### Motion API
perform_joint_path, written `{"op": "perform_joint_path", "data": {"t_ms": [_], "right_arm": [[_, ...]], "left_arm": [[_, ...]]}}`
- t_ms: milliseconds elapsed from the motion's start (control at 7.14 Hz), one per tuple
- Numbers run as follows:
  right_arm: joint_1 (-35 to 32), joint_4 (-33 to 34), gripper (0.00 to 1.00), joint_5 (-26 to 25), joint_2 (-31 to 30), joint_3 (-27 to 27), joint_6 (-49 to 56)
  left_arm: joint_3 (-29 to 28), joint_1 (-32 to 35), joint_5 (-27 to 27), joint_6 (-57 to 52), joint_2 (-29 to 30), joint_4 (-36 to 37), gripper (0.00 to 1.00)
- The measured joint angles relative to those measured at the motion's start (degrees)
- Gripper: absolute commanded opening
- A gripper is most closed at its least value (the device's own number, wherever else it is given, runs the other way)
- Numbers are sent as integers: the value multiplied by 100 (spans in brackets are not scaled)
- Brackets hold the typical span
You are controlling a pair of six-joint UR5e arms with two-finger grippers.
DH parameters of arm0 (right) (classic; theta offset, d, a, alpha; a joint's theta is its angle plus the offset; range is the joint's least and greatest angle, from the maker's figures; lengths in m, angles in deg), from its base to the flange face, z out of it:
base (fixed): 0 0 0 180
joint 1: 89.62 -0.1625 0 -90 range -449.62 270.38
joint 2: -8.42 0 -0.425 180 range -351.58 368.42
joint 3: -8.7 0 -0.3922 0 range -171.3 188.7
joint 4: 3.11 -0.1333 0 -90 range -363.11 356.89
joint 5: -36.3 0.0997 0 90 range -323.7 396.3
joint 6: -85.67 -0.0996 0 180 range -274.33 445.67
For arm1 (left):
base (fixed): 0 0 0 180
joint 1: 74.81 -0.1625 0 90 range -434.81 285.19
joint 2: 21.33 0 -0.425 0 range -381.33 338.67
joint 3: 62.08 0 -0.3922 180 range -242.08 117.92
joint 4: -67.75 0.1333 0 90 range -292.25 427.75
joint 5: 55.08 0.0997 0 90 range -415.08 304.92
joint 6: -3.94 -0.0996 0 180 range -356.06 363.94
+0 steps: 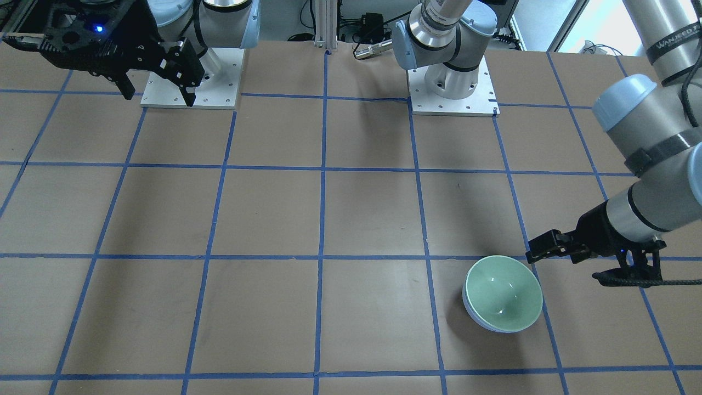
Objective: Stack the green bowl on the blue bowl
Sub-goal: 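Open the left gripper and raise it off the stacked bowls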
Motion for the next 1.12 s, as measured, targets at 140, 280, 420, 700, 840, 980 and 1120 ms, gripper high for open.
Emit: {"op": "perform_joint_path", "data": {"t_ms": [140, 280, 420, 700, 840, 980, 1120], "right_arm": [[0, -1, 100, 0, 0, 0, 0], [0, -2, 100, 0, 0, 0, 0], [0, -1, 100, 0, 0, 1, 0], [0, -5, 100, 0, 0, 3, 0], [0, -5, 100, 0, 0, 3, 0], [0, -2, 100, 0, 0, 3, 0], [0, -2, 100, 0, 0, 3, 0]], "left_arm": [[-9, 317, 294, 31, -251, -119, 100], [-15, 664, 472, 147, -506, -299, 100], [-18, 934, 540, 304, -722, -423, 100], [-18, 1234, 557, 562, -1079, -720, 100], [-19, 1336, 554, 647, -1205, -824, 100], [-24, 1428, 552, 686, -1301, -899, 100], [-27, 1490, 551, 701, -1375, -966, 100]]}}
